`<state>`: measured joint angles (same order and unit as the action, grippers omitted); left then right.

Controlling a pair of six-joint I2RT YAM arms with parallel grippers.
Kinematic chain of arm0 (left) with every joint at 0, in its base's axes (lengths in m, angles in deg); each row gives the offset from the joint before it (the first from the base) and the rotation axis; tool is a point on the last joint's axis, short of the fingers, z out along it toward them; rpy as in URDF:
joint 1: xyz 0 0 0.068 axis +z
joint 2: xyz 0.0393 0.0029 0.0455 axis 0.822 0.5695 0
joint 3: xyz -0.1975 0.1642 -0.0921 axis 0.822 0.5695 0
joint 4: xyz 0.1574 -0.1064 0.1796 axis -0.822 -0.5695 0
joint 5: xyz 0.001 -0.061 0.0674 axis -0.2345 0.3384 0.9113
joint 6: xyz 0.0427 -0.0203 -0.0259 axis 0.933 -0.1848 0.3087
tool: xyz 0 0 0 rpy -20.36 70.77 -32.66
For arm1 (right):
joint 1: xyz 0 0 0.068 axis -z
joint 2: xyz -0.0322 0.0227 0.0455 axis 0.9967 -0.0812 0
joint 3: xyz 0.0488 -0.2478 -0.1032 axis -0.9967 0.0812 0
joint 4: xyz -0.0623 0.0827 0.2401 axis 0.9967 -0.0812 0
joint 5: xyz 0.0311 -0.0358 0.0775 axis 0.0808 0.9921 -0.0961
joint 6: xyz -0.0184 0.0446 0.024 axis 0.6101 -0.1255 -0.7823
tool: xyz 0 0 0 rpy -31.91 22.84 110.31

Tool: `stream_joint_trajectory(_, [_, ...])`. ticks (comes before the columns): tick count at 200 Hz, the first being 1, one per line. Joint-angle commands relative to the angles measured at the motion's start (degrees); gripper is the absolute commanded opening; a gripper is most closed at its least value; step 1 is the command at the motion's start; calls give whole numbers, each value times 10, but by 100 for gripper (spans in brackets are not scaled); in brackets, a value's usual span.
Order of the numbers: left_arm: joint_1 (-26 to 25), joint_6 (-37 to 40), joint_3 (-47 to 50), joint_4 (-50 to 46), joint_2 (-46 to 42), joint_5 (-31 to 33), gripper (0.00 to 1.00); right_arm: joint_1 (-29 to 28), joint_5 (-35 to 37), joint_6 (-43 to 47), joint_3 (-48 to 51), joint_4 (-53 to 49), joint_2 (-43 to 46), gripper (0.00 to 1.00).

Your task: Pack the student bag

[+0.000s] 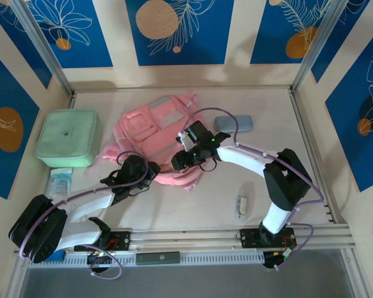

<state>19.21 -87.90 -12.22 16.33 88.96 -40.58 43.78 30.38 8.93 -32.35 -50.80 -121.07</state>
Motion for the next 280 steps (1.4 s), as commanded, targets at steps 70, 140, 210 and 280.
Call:
stream_joint_trajectory(70, [-6, -8, 22, 12, 8, 30, 22, 2, -64, 29, 65, 35, 38, 51])
stream_joint_trajectory(140, [-6, -3, 19, 10, 11, 27, 9, 3, -34, 23, 31, 58, -19, 50])
stream_joint_trajectory(210, [-6, 2, 19, 5, 2, 28, 4, 2, -63, 13, 38, 98, -25, 33])
stream_joint_trajectory(280, [-6, 5, 20, -18, -5, 48, 0, 4, -65, 5, 63, 123, 19, 9])
